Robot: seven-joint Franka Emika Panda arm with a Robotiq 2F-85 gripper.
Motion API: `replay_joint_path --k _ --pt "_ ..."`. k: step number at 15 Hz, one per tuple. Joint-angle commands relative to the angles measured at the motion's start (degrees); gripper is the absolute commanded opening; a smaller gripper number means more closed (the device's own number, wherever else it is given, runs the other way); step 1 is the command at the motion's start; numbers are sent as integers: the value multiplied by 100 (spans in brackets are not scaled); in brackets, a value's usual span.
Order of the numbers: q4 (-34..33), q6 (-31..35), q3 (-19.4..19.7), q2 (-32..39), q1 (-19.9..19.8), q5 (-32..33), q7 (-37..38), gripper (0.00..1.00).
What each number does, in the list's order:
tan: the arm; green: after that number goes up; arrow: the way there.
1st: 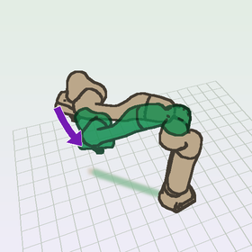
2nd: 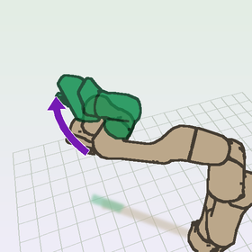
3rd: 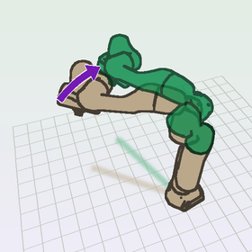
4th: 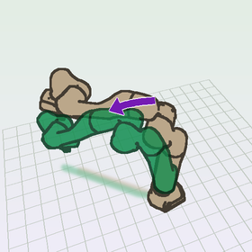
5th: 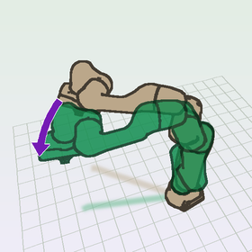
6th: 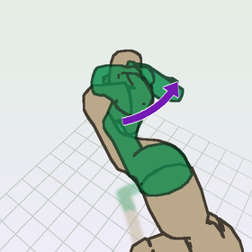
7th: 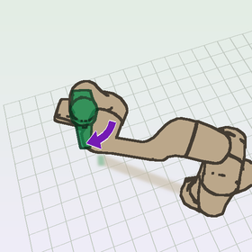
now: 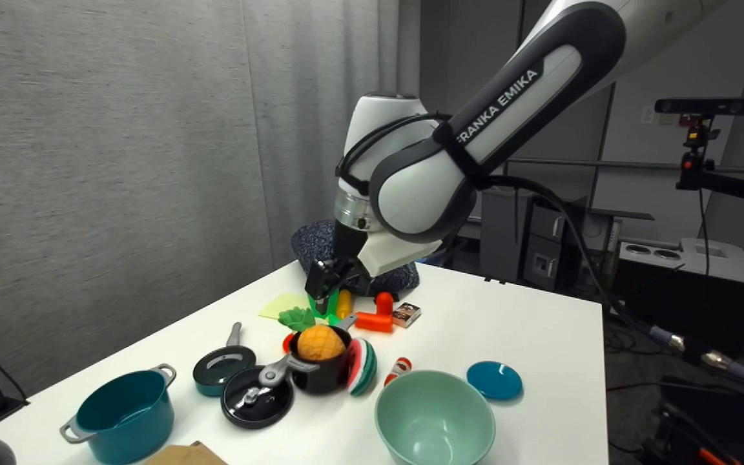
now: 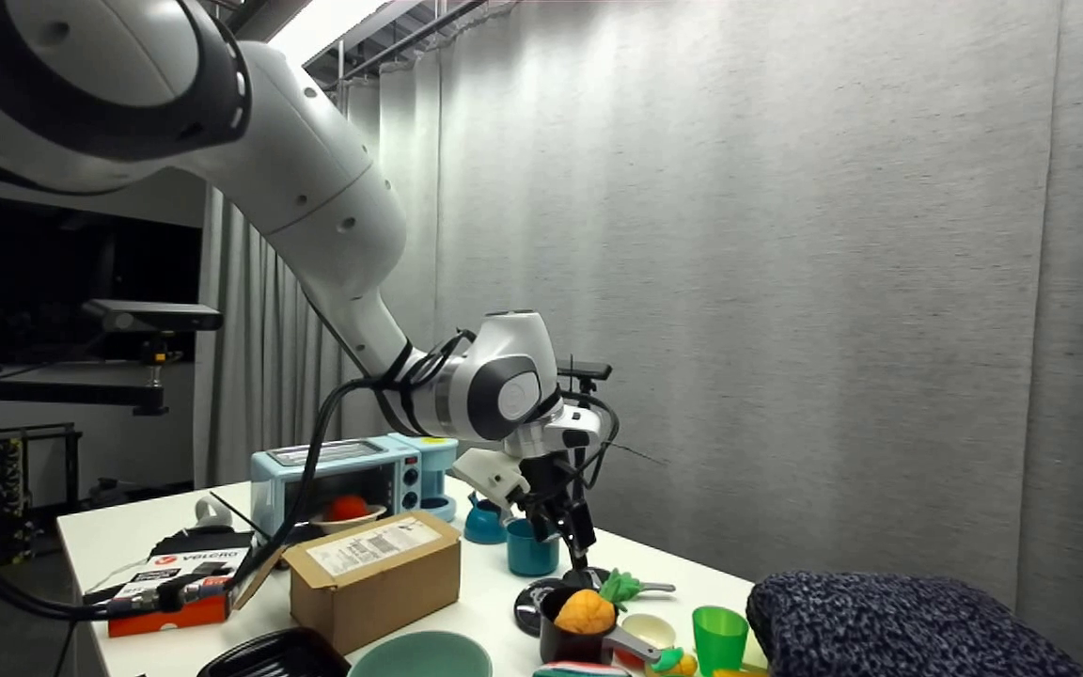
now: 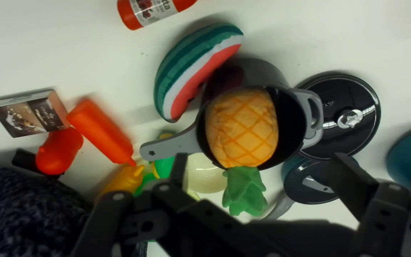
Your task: Move the pineapple from the pot to the bowl
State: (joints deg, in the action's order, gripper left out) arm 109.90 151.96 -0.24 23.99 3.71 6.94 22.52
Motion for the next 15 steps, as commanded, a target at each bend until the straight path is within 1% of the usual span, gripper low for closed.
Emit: replay_joint_path --k 1,3,4,7,11,15 --pt "-1 -7 163 21 163 -146 -107 100" --pt "16 -8 200 -3 158 -139 -103 100" --pt "42 68 287 -5 207 -56 2 100" --pt "-148 216 494 272 356 78 255 100" --pt "-629 324 759 785 583 95 513 100" --pt "-1278 183 890 1349 718 -15 598 100"
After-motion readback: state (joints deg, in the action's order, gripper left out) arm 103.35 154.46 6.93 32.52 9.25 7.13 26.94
